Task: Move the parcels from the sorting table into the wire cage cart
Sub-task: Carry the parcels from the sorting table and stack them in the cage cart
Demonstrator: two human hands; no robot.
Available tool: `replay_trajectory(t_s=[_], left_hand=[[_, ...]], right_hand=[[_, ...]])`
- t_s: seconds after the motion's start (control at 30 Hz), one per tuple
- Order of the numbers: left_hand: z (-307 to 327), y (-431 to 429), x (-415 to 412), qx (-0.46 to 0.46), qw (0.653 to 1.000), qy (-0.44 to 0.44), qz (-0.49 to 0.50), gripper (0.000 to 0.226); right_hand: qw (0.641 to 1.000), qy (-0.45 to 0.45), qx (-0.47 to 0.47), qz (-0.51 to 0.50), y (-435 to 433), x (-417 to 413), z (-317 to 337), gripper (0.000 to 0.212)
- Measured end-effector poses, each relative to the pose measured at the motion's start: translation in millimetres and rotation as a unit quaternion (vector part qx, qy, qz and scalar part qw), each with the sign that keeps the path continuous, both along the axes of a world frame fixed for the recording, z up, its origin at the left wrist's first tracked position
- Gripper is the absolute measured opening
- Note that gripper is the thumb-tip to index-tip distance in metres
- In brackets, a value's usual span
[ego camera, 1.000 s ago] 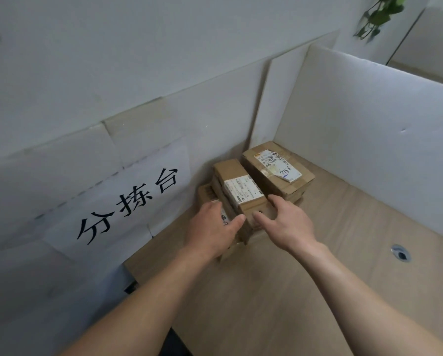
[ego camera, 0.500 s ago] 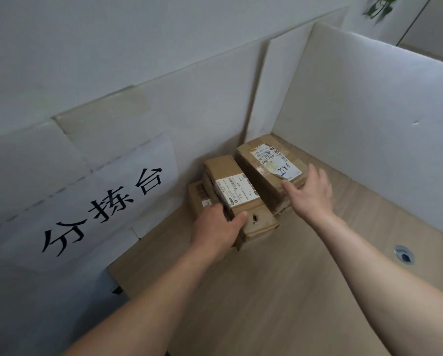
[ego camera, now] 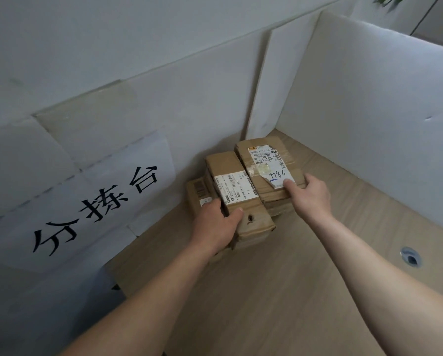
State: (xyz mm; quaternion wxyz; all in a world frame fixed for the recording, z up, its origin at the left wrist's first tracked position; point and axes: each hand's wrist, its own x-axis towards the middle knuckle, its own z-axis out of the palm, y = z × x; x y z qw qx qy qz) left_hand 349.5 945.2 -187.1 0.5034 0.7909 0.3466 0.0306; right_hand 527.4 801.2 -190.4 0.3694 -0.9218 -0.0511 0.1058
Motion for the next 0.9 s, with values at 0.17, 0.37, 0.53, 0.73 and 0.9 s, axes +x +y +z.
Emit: replay_trajectory(t_s=[0.17,0.37,0.53,0.73,0.9], left_hand=[[2,1,-1,-0.025,0.999,-0.027,0.028,0.036],[3,0,-4,-0.051,0.997,-0.047,0.045,0.032],[4,2,-5,-0.052,0.996,-0.056,0.055,0.032],[-3,3,-5,-0.052,0.996,-0.030,0.068,0.039],[-5,7,-1,-0.053,0.995,-0.014,0.088,0.050]], right_hand=[[0.997,0.013,0.063,-0.032,-7,-8,-2,0.027],[0.989,0.042,0.132,-0.057,-14,-17,-6,0.028],[0.987,0.036,0.147,-0.055,-22,-21,-12,0.014],[0.976,0.103,0.182,-0.056,-27,-28,-22,0.020],[0.955,0.208,0.201,-0.071,-29,-30,-24,0.026]])
